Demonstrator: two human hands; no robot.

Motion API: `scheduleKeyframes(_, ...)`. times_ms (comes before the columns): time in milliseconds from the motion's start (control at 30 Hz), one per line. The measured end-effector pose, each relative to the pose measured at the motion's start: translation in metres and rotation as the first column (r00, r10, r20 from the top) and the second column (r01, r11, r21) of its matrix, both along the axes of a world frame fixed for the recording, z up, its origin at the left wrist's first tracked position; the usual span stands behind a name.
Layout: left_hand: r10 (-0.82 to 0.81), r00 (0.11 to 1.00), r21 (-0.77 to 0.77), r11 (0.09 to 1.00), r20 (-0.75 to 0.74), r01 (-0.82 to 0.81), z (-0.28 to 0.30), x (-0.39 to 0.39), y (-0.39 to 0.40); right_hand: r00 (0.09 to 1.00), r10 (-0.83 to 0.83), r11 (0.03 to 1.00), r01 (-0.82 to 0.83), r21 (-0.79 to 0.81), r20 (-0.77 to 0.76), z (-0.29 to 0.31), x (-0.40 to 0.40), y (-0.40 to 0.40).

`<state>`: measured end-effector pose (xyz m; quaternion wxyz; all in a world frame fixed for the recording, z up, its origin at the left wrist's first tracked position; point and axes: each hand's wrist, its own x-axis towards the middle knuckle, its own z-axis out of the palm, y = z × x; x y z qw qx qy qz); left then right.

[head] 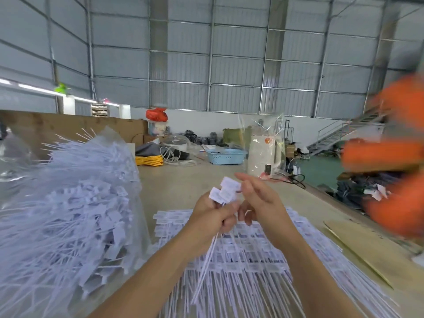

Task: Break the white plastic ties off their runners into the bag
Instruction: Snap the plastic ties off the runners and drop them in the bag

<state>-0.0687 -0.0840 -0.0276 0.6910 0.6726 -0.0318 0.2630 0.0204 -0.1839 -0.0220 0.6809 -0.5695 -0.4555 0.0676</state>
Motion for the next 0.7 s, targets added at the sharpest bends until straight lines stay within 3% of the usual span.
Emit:
scheduleKeyframes(100, 0.111, 0.976, -0.056, 0.993, 0.188, -0.102, 0.035, -0.009, -0.008, 0.988, -0.141, 0.990, 0.143, 0.017, -0.063, -0.001, 0.005, 0.000)
scheduleKeyframes(200, 0.192, 0.890, -0.126, 0.980, 0.414, -0.153, 0.081, -0.036, -0.008, 0.976, -0.212, 0.977, 0.211, -0.018, -0.043, -0.006, 0.009, 0.001)
scheduleKeyframes(300, 0.303, 0.817, -0.031, 0.943, 0.490, -0.331, 0.111, -0.075, 0.012, 0.977, -0.207, 0.975, 0.210, -0.079, 0.041, -0.011, 0.008, 0.005)
scheduleKeyframes(367, 0.449, 0.785, 0.185, 0.807, 0.428, -0.562, 0.115, -0.101, 0.041, 0.974, -0.212, 0.968, 0.221, -0.120, 0.084, -0.014, 0.008, 0.008)
scheduleKeyframes(433, 0.596, 0.736, 0.469, 0.574, 0.322, -0.671, 0.108, -0.123, 0.078, 0.972, -0.211, 0.962, 0.226, -0.153, 0.106, -0.016, 0.009, 0.011)
scheduleKeyframes(500, 0.754, 0.639, 0.748, 0.337, 0.149, -0.571, 0.090, -0.141, 0.120, 0.969, -0.210, 0.957, 0.230, -0.175, 0.128, -0.018, 0.009, 0.014)
scheduleKeyframes(567, 0.863, 0.504, 0.912, 0.180, 0.033, -0.368, 0.067, -0.152, 0.161, 0.969, -0.204, 0.954, 0.229, -0.193, 0.141, -0.019, 0.008, 0.015)
scheduleKeyframes(700, 0.901, 0.432, 0.989, 0.105, -0.050, -0.103, 0.025, -0.146, 0.203, 0.975, -0.173, 0.954, 0.202, -0.222, 0.142, -0.021, 0.007, 0.018)
